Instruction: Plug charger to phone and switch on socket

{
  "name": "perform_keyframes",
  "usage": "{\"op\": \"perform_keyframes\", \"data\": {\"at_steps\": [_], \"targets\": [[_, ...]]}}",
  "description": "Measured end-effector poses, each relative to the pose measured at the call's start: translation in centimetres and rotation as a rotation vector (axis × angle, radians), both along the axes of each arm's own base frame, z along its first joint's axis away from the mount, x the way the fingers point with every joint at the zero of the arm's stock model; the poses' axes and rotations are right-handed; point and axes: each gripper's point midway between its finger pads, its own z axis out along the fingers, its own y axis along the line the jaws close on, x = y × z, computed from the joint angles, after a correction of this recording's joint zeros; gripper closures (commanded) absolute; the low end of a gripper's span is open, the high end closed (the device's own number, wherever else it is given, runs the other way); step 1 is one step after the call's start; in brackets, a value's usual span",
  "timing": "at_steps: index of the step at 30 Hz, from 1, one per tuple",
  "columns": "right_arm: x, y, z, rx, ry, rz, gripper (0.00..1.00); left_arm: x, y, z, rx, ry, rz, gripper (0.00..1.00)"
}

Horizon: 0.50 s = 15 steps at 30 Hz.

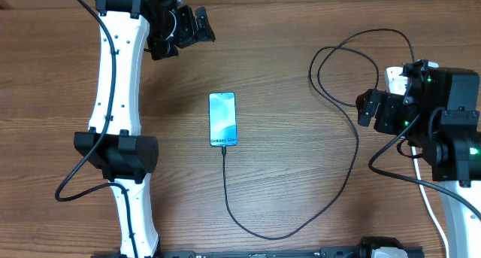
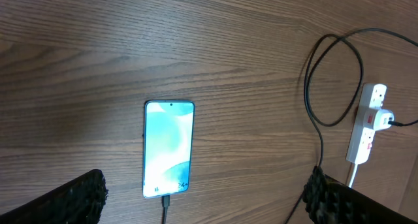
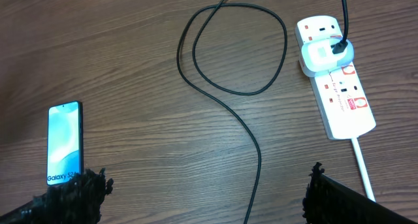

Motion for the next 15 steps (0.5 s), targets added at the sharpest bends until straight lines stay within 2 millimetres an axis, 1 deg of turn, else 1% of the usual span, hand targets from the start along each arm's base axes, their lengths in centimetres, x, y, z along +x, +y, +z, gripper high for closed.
{"op": "perform_keyframes", "data": {"at_steps": [7, 9, 12, 15], "targets": [[0.1, 0.0, 0.1, 0.000, -0.006, 0.000, 0.00, 0.0, 0.0, 0.0, 0.000, 0.000, 0.000, 0.00], [0.8, 0.0, 0.6, -0.001, -0.041, 0.000, 0.00, 0.0, 0.0, 0.0, 0.000, 0.000, 0.000, 0.00], [2.3, 0.0, 1.7, -0.004, -0.132, 0.001, 0.00, 0.0, 0.0, 0.0, 0.000, 0.000, 0.000, 0.00], [2.7, 0.1, 2.1, -0.001, -0.219, 0.007, 0.00, 0.0, 0.0, 0.0, 0.000, 0.000, 0.000, 0.00]]}}
